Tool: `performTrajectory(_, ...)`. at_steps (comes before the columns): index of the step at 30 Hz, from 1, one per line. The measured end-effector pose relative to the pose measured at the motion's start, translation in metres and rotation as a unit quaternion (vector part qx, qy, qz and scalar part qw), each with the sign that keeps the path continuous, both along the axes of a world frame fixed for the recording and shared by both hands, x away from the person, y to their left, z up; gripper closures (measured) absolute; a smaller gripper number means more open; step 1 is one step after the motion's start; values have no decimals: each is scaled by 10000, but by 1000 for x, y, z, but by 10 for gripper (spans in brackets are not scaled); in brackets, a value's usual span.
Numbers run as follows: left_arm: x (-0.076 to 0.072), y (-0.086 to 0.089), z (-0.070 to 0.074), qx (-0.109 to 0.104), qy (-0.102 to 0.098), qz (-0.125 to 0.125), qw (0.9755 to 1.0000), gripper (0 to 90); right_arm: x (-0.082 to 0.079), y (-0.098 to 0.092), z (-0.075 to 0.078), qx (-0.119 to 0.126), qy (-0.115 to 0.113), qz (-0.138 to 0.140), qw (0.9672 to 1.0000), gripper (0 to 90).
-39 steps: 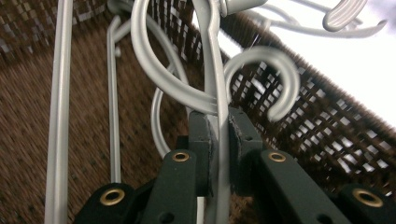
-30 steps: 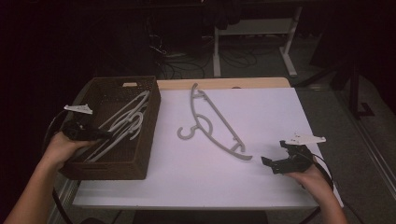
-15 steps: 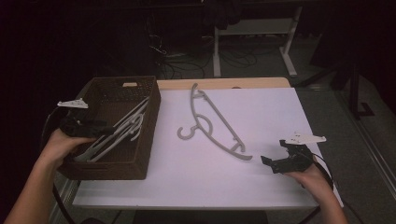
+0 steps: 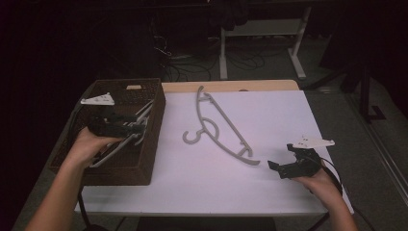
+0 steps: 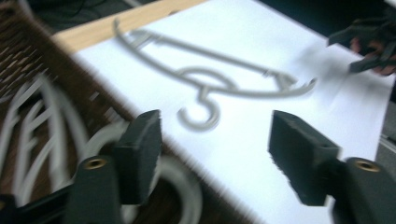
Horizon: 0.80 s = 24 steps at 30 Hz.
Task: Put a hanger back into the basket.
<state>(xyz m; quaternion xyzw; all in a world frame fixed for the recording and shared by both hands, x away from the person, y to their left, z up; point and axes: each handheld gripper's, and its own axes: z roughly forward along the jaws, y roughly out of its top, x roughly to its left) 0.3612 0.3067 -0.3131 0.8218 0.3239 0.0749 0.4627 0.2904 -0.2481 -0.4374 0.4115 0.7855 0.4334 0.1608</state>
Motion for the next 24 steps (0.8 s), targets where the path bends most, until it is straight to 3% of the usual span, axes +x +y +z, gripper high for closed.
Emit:
performTrajectory(6,4,-48,8,-81,-124,-297,9995,542,1,-1,0,4,-29,12,10000,0)
performTrajectory(16,14,-126,-6,213,12,-641,9977,900,0,-2,3,65,-56,27,10000,0)
performTrajectory(20,19,-150,-16,330,34,-649,9973,900,0,-2,4,76,-65,25,9999,0)
performTrajectory(24,27,-168,-31,538,17,-497,9973,900,0,-2,4,85,-67,30,9999,0)
